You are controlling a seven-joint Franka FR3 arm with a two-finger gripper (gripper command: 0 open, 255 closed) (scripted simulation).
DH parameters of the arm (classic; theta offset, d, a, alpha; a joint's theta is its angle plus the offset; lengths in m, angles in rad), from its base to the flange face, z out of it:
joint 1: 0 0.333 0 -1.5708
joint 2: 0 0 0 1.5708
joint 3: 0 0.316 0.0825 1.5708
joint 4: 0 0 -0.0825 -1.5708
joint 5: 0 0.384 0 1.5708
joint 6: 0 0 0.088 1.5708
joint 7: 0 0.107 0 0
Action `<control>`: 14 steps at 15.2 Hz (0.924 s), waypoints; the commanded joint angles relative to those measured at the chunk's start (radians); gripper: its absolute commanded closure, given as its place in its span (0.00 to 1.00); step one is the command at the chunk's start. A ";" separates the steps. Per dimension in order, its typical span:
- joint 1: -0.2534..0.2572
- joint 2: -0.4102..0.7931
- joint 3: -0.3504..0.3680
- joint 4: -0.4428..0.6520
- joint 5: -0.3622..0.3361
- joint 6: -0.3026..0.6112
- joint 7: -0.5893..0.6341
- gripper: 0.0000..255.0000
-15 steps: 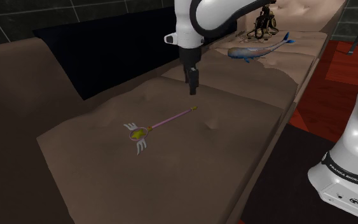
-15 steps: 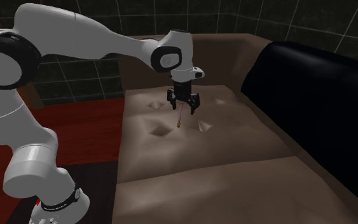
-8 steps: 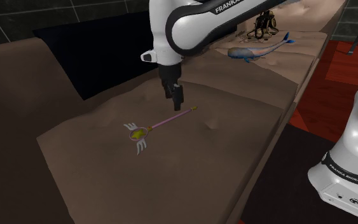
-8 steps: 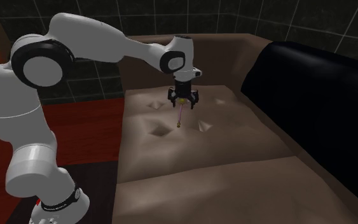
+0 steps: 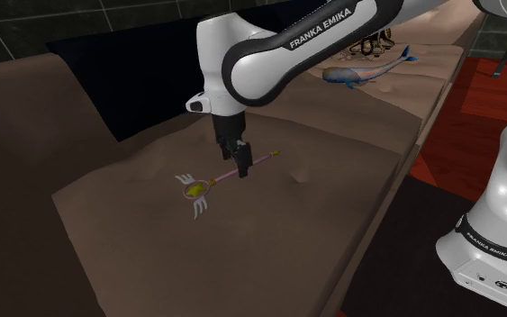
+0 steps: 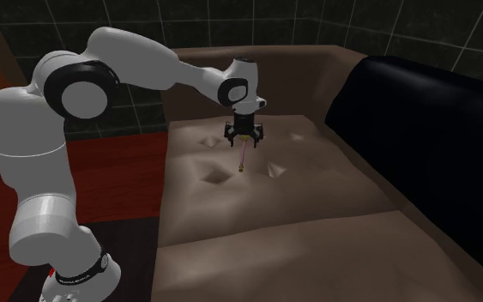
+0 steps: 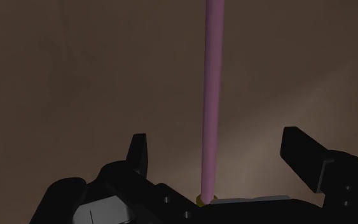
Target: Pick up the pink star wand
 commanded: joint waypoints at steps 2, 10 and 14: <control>0.000 0.015 -0.001 -0.021 -0.003 0.036 -0.001 0.00; -0.001 0.018 -0.002 -0.025 -0.003 0.044 -0.003 1.00; 0.000 0.017 -0.001 -0.025 -0.004 0.043 0.000 1.00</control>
